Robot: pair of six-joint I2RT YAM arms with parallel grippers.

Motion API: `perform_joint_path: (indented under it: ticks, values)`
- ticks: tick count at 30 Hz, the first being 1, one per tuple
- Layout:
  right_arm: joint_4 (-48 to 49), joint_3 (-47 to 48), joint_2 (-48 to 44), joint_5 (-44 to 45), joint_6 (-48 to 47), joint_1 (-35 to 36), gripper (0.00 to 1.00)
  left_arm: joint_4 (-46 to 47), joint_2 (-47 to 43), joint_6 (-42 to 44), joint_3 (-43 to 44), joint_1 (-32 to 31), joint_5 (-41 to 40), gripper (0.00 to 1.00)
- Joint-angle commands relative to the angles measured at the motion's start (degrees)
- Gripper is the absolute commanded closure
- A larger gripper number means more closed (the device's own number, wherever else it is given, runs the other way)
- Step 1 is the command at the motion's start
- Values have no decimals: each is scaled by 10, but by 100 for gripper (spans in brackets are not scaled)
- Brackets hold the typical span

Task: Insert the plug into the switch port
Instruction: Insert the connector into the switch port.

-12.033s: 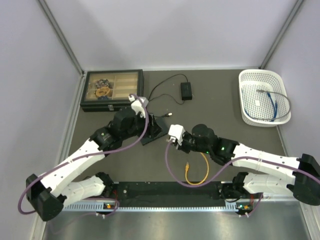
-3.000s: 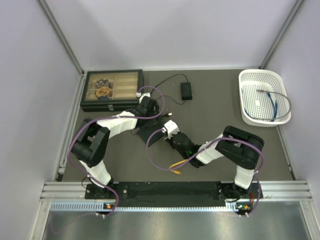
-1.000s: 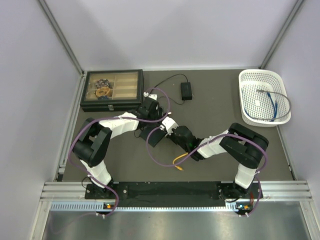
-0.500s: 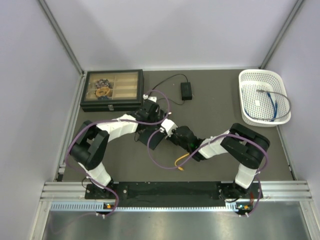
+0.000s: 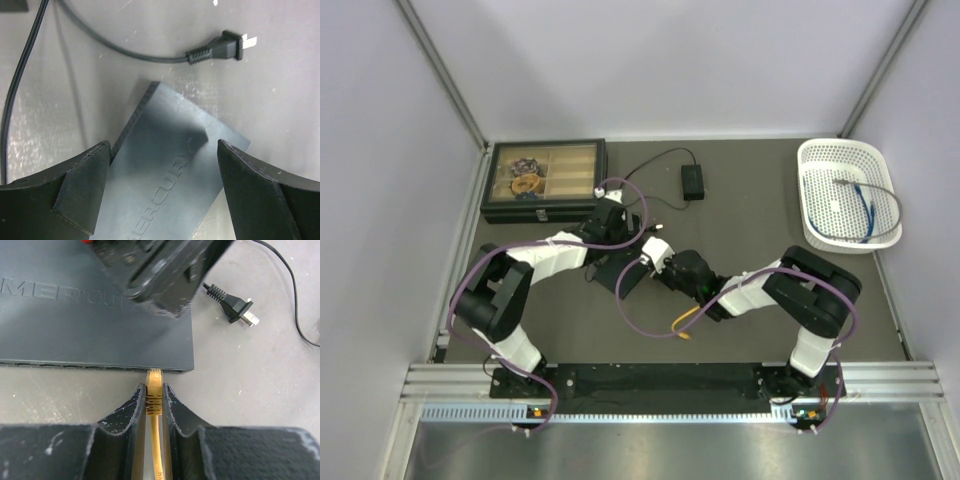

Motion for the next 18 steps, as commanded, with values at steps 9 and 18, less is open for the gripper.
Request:
perform_joint_path:
  ticks: [9, 18]
  values:
    - [123, 25, -35, -73, 9, 6, 100, 75, -35, 41, -5, -8, 39, 9]
    - [122, 25, -31, -83, 8, 6, 100, 61, -7, 111, -4, -2, 139, 16]
